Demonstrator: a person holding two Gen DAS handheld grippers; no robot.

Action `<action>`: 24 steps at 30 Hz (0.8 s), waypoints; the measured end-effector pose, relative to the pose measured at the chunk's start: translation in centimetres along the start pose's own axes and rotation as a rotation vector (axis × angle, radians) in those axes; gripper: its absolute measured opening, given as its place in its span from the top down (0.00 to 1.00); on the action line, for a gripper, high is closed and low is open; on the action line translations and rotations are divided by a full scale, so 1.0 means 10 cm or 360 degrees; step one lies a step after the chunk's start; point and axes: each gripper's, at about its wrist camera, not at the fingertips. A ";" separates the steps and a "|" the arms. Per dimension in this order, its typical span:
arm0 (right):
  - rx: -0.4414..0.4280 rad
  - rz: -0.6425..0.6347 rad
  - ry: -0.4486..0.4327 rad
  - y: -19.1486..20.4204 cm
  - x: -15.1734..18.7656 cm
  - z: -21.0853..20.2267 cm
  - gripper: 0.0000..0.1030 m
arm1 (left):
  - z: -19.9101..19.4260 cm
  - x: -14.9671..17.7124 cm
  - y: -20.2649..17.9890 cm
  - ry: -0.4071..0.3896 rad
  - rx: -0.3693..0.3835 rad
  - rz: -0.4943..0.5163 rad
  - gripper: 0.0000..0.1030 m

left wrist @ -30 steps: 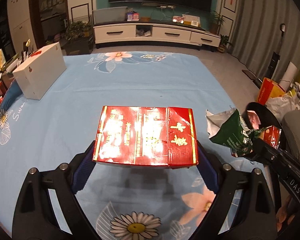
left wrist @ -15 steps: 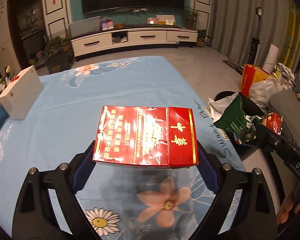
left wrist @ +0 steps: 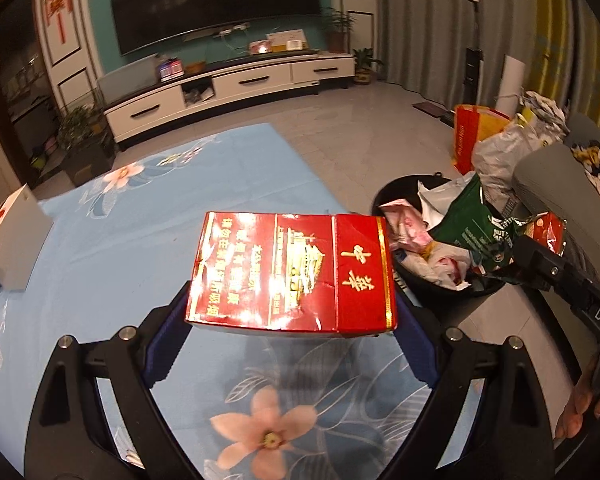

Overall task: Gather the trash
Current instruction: 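Carry the red box and green snack bag over the black bin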

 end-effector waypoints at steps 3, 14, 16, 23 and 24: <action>0.0029 0.0038 -0.0025 -0.14 -0.01 -0.03 0.91 | 0.04 -0.05 -0.13 -0.0002 0.0021 0.0050 0.12; 0.0179 0.0141 -0.0081 -0.53 0.00 -0.09 0.91 | 0.26 -0.23 -0.51 -0.0010 0.0110 0.0189 0.12; 0.0198 0.0164 -0.0084 -0.61 0.00 -0.08 0.91 | 0.30 -0.25 -0.57 -0.0014 0.0127 0.0213 0.12; 0.0223 0.0218 -0.0063 -0.76 0.03 0.00 0.91 | 0.51 -0.31 -0.72 0.0017 0.0184 0.0259 0.12; 0.0229 0.0220 -0.0062 -0.78 0.04 0.02 0.91 | 0.54 -0.33 -0.75 0.0019 0.0187 0.0269 0.12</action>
Point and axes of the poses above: each gripper's, at about its wrist camera, not at the fingertips, and z roughly the way its jaws point, y to its left, x to its underside, and after that the axes turned 7 degrees about x, right-handed
